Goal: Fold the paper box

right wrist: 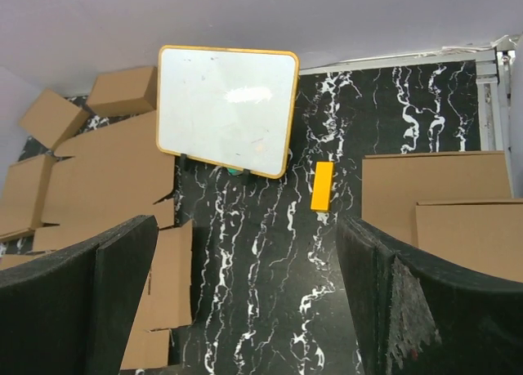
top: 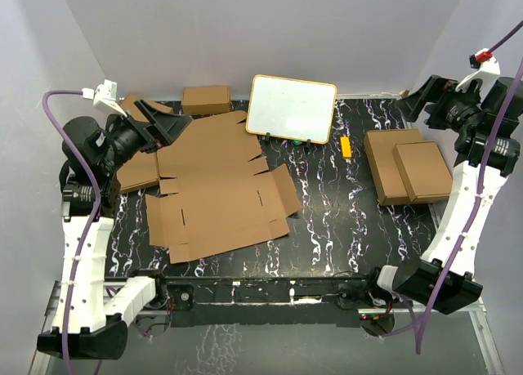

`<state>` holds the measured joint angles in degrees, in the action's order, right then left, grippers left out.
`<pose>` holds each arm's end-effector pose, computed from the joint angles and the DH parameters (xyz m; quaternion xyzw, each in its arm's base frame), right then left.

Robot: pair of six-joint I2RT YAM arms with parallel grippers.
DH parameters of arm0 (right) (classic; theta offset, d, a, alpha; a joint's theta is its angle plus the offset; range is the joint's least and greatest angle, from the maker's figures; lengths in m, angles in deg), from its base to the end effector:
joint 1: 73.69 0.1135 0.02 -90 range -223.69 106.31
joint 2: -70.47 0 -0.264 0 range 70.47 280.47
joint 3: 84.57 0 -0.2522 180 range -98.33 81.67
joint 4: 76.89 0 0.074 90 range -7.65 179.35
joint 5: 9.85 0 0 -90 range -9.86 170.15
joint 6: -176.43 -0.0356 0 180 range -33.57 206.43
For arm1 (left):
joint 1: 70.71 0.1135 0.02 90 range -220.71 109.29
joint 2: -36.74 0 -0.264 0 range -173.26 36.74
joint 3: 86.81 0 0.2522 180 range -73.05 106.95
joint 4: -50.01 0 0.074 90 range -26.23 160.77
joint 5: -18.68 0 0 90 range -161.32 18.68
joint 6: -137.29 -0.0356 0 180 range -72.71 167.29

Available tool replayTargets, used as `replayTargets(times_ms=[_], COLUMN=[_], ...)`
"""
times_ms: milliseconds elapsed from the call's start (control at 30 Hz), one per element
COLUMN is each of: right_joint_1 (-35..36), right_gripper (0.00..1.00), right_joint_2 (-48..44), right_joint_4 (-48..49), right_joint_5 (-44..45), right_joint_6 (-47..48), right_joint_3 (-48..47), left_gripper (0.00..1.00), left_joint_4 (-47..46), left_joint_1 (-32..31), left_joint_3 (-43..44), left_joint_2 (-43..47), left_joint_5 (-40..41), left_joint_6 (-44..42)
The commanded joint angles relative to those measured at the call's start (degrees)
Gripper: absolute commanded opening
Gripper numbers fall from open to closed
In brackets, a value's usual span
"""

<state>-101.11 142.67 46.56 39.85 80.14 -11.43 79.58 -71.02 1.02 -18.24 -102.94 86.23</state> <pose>0.2242 -0.0904 0.4706 0.0409 0.8003 0.1842 0.5691 0.1844 -0.0197 0.4725 -0.0316 0.6889 -0.4111 0.5961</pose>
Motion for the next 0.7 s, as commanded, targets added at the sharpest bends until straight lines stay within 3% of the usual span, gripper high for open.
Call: replayTargets(times_ms=[0, 333, 500, 667], right_joint_1=[-1.69, -2.79, -1.94, 11.11], right_gripper=[0.99, 0.99, 0.99, 0.99], right_joint_2=[-2.41, -3.84, -8.82, -13.02], right_joint_4=[2.01, 4.22, 12.50, 14.05], right_joint_5=[-4.38, -10.11, -24.57, -21.42], right_joint_6=[-4.70, -5.88, 2.97, 14.56], right_joint_3=[0.08, 1.46, 12.16, 24.18], left_gripper=[0.97, 0.97, 0.97, 0.97], left_joint_4=[3.33, 5.23, 6.52, 10.95], left_joint_1=[-0.94, -1.60, -1.71, -1.76], left_joint_3=[-0.91, -3.66, -7.48, -16.97], left_joint_2=[2.84, 4.85, 5.51, 5.03], left_joint_5=[1.34, 2.27, 3.75, 9.50], left_joint_6=[-1.16, -1.87, -4.57, -12.26])
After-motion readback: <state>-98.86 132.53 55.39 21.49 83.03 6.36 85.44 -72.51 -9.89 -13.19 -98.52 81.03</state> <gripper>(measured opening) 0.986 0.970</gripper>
